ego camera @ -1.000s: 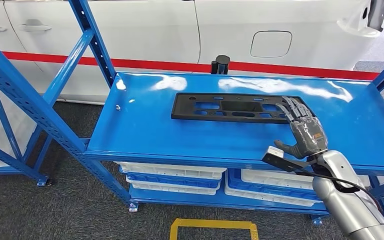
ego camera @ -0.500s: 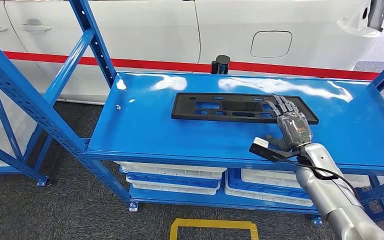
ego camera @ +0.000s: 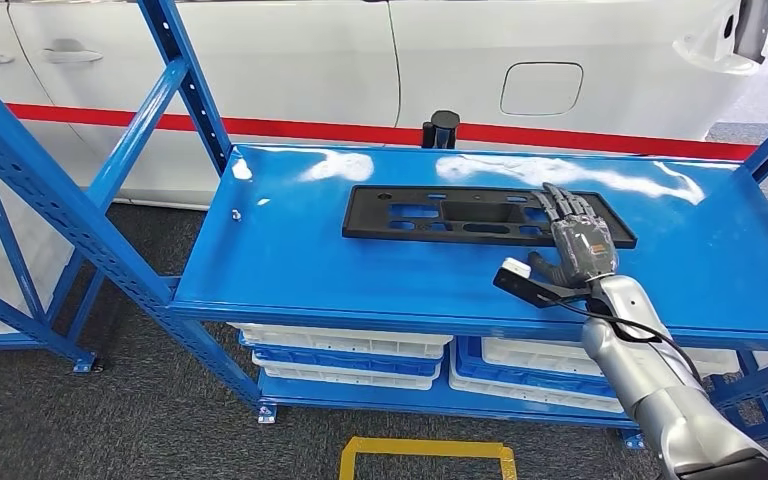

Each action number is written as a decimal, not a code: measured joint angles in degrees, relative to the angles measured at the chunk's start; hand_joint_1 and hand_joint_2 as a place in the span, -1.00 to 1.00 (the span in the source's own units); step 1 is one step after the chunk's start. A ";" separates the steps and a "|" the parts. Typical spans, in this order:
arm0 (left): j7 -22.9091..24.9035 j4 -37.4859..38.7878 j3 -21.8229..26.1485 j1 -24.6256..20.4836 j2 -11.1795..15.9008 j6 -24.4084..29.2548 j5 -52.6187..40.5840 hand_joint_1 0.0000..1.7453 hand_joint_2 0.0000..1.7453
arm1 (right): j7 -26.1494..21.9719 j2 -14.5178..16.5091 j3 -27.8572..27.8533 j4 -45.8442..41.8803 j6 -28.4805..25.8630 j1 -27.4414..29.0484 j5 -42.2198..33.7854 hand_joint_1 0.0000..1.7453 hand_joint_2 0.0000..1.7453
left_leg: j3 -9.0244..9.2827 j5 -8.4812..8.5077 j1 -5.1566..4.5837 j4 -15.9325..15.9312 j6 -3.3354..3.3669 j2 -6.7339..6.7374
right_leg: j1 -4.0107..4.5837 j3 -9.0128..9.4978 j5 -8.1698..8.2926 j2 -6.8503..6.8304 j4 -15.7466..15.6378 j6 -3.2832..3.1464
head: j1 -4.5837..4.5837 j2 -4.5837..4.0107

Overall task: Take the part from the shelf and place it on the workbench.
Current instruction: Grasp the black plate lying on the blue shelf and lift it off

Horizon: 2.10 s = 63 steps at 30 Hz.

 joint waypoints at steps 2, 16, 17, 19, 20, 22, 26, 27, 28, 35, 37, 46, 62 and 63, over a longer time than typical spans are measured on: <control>0.00 0.00 0.01 0.01 -0.01 0.00 0.01 -1.00 -1.00 | -0.03 0.49 0.05 1.51 0.25 -0.82 0.19 0.78 1.00 | 0.00 0.01 0.00 0.00 0.00 -0.01 | 0.00 0.00 0.00 -0.01 0.00 0.00 | 0.01 0.00; -0.46 0.00 0.01 -0.02 0.00 0.61 0.40 -1.00 -1.00 | -0.43 2.55 0.38 6.86 -0.45 -3.31 1.03 0.88 1.00 | -0.02 0.01 0.00 0.00 0.00 0.00 | 0.00 -0.03 0.00 0.01 0.00 0.00 | 0.01 0.00; -0.74 0.00 0.01 -0.02 0.00 0.93 0.41 -1.00 -1.00 | -0.55 2.70 0.39 7.27 -0.60 -3.57 1.10 0.88 1.00 | -0.02 0.01 0.00 0.00 0.00 0.00 | 0.00 -0.03 0.00 0.01 0.00 0.00 | 0.01 0.00; -1.17 0.00 0.00 -0.02 0.00 1.49 0.37 -1.00 -1.00 | -0.69 2.94 0.42 7.86 -0.74 -3.92 1.17 0.88 1.00 | -0.02 0.01 0.00 0.00 0.00 0.00 | 0.00 -0.03 0.00 0.00 0.00 0.00 | 0.01 0.00; -1.31 0.00 -0.01 -0.02 0.00 1.68 0.35 -1.00 -1.00 | -0.74 3.04 0.43 8.08 -0.76 -4.03 1.20 0.88 1.00 | -0.02 0.01 0.00 0.00 0.00 0.00 | 0.00 -0.03 0.00 0.00 0.01 0.00 | 0.01 0.00; -1.52 0.00 -0.01 -0.02 0.00 1.93 0.34 -1.00 -1.00 | -0.81 3.19 0.43 8.46 -0.86 -4.19 1.25 0.89 1.00 | -0.02 0.01 0.00 0.00 0.00 0.00 | 0.00 -0.03 0.00 0.01 0.01 0.00 | 0.01 0.00; -2.47 0.00 0.01 -0.02 0.00 2.17 0.69 -1.00 -0.50 | -0.98 3.30 0.43 9.05 -1.44 -4.34 1.20 0.87 1.00 | -0.02 0.01 0.00 0.00 0.00 0.00 | 0.00 -0.03 0.00 0.00 0.00 0.00 | 0.01 0.00; -2.60 0.00 0.01 -0.02 0.00 2.26 0.77 -1.00 0.00 | -0.99 3.32 0.43 9.16 -1.60 -4.35 1.17 0.84 1.00 | -0.02 0.01 0.00 0.00 0.00 0.00 | 0.00 -0.03 0.00 0.00 0.00 0.00 | 0.01 0.00; -2.63 0.00 0.01 -0.03 0.00 2.59 0.75 -1.00 0.50 | -0.99 3.34 0.43 9.27 -1.81 -4.34 1.16 0.83 1.00 | -0.02 0.01 0.00 0.00 0.00 0.00 | 0.00 -0.04 0.00 0.00 0.00 0.00 | 0.01 0.00; -1.73 0.00 0.01 -0.20 0.15 5.51 0.42 -1.00 1.00 | -0.64 3.52 0.38 9.44 -3.18 -3.75 1.15 0.80 1.00 | -0.02 0.01 0.00 0.00 0.00 0.00 | 0.00 -0.05 0.00 0.01 0.00 0.00 | 0.00 0.00; -1.62 0.00 0.01 -0.23 0.17 5.55 0.42 -1.00 1.00 | -0.63 3.55 0.37 9.44 -3.20 -3.68 1.16 0.79 1.00 | -0.02 0.01 0.00 0.00 0.00 0.00 | 0.00 -0.05 0.00 0.01 0.00 0.00 | 0.01 0.00; 2.65 0.00 0.03 -0.30 0.38 6.37 0.50 -1.00 1.00 | -0.75 3.65 -0.05 9.44 -4.16 -3.54 1.04 0.78 1.00 | -0.02 0.01 0.00 0.00 0.00 -0.01 | 0.00 -0.05 0.00 0.00 0.00 0.00 | 0.01 0.00; 0.93 0.00 0.35 -0.31 0.46 6.69 1.70 -1.00 1.00 | 0.22 3.79 -2.32 8.60 -5.76 -2.45 2.33 0.78 1.00 | -0.03 0.01 0.00 0.00 0.00 -0.01 | -0.01 -0.06 0.00 0.00 0.00 0.00 | 0.01 0.00; 0.80 0.00 0.44 -0.31 0.46 6.69 1.72 -1.00 1.00 | 0.14 3.75 -2.57 8.50 -5.79 -2.37 2.27 0.78 1.00 | -0.03 0.01 0.00 0.00 0.00 -0.01 | -0.01 -0.06 0.00 0.00 0.00 0.00 | 0.00 0.00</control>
